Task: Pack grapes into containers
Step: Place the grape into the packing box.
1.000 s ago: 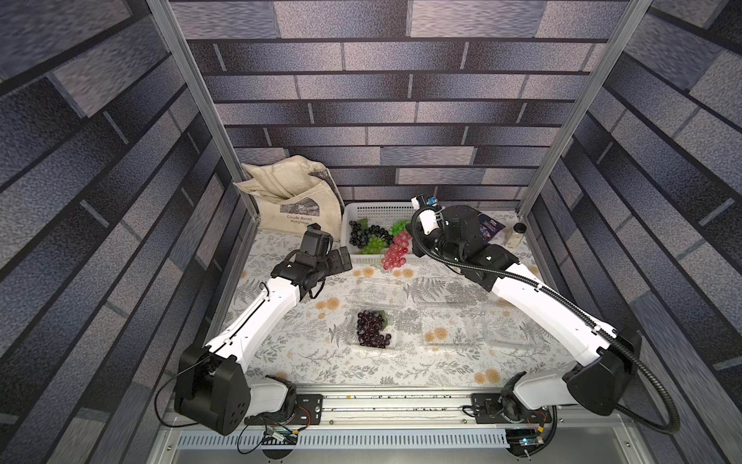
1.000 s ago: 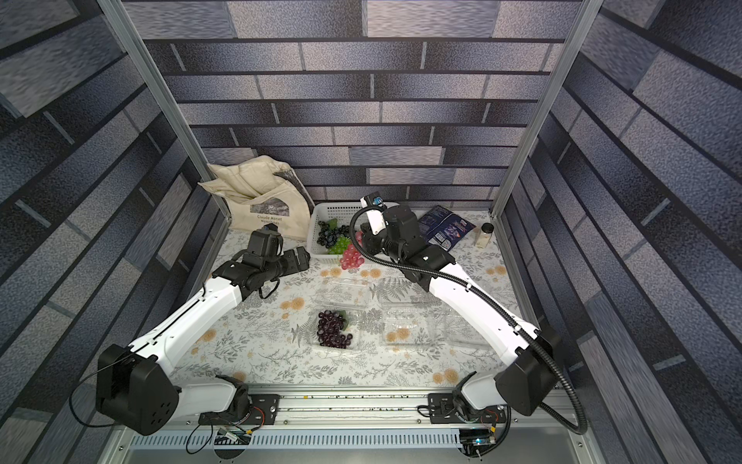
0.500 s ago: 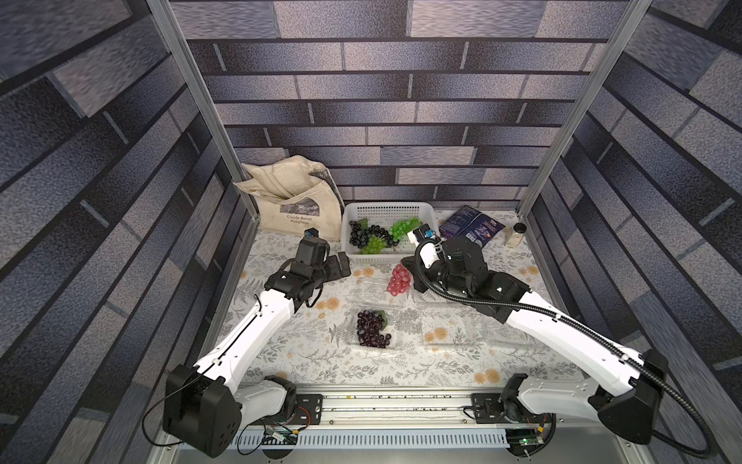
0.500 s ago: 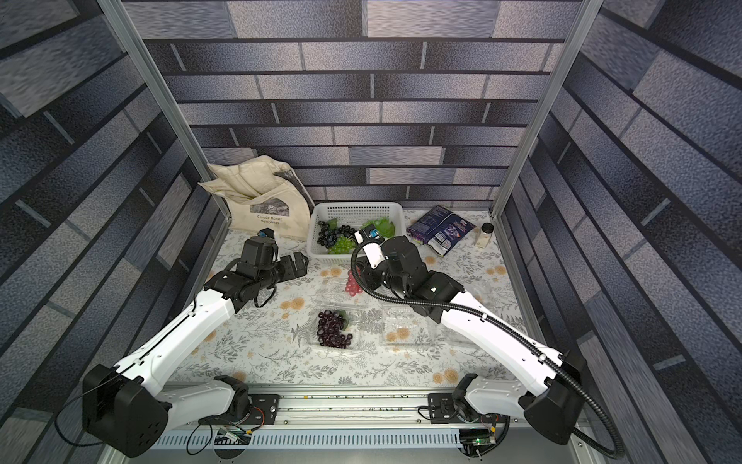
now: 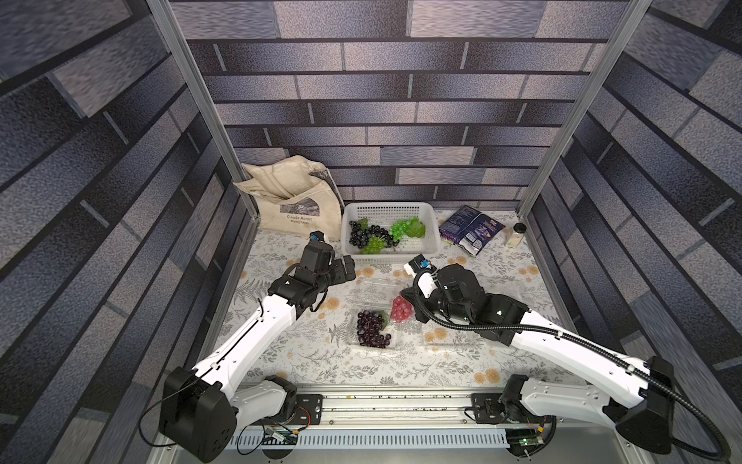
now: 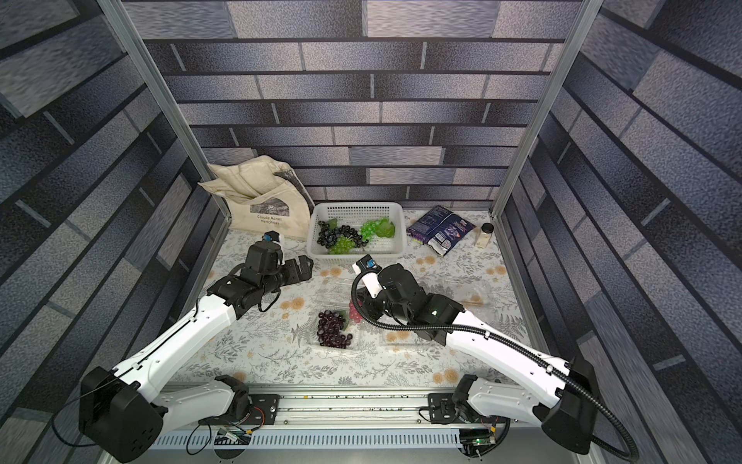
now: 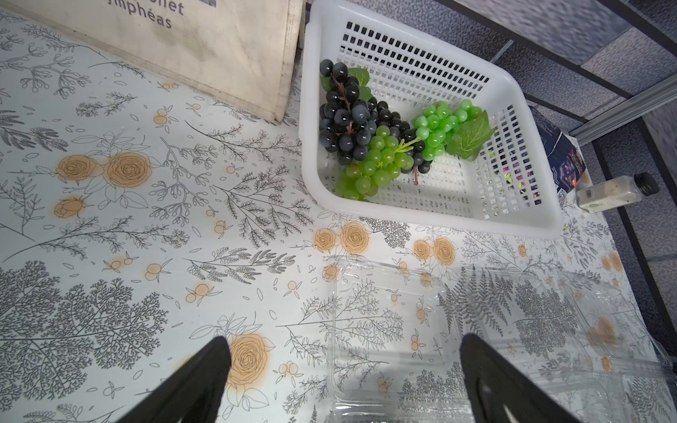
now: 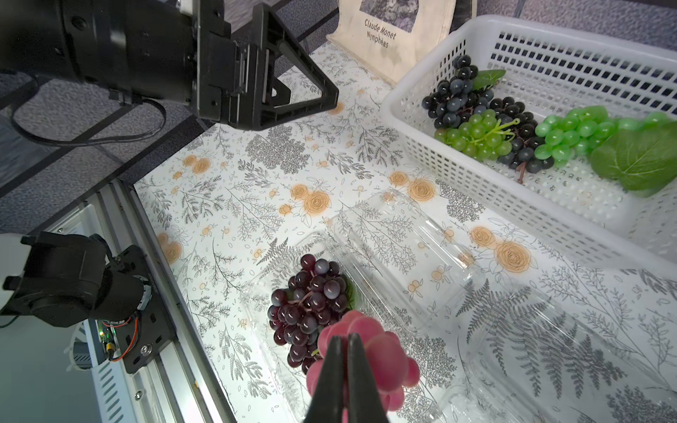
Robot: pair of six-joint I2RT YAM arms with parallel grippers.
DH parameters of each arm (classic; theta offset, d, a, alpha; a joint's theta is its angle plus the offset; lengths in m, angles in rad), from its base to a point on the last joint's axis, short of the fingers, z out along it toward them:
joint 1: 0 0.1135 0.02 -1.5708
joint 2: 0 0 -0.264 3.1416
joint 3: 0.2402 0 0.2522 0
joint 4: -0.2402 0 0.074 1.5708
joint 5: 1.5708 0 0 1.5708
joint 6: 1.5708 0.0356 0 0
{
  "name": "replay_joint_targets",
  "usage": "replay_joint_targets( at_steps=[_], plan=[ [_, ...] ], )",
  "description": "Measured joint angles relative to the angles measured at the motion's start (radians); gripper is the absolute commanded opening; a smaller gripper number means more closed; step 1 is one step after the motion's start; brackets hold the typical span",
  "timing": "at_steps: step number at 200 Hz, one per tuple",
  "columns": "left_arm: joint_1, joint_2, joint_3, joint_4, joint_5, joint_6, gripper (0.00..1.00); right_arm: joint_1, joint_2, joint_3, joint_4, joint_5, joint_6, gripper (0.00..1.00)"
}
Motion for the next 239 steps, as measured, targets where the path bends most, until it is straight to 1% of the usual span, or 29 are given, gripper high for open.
replay_joint_targets(
  at_steps=[89,129,239],
  plan=[
    [-0.022,-0.011,-0.017,0.005,-0.022,-0.008,1.0,0.092,0.007,-0.063,0.01,0.019,0.051,0.0],
    [-0.022,-0.029,-0.028,0.006,-0.026,-0.008,1.0,0.111,0.049,-0.095,0.039,0.023,0.077,0.0],
    [-0.022,-0.057,-0.048,0.007,-0.052,-0.007,1.0,0.118,0.227,-0.084,0.105,0.011,0.091,0.0]
  ],
)
